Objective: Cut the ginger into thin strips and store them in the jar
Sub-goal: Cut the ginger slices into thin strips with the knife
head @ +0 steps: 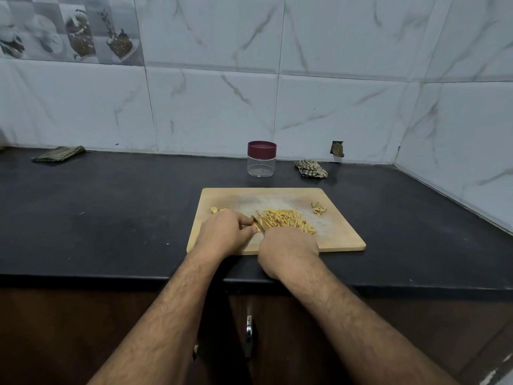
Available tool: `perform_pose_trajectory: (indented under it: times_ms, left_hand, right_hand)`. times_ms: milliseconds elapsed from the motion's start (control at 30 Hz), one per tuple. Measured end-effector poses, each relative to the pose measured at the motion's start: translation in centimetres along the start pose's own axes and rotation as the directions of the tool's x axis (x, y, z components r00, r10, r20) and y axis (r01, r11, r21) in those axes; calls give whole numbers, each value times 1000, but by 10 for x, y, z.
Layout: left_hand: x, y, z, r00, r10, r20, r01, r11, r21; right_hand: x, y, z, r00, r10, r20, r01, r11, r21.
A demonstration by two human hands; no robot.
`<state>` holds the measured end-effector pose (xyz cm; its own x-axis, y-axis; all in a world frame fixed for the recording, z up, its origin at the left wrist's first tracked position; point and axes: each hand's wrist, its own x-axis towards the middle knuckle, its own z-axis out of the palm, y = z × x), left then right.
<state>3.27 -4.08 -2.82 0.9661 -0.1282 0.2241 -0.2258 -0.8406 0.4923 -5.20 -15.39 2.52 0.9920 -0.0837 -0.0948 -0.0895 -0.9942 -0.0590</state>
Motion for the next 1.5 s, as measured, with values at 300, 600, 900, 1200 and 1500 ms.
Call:
perform_pose_trajectory:
  times_ms: [300,600,900,1200,1500]
  left_hand:
    - [-3,2,-2,1000,7,1,-7,999,39]
    - [-2,-1,1,1000,3,-30,-3,1000,5]
    - [0,-3,3,999,40,-36,-40,999,2]
    - [0,-4,2,997,62,-39,-62,998,8]
    - [0,-3,2,998,44,-45,-43,999,20]
  right_hand:
    - [-23,20,14,1000,17,25,-17,1000,-3]
    - [-15,19,8,1000,17,-13,-17,1000,13]
    - [-7,12,2,1000,-4,-16,4,999,45]
    - [-1,4,3,1000,0,8,0,1000,9]
    - [-10,9,8,1000,-11,25,12,1000,-21]
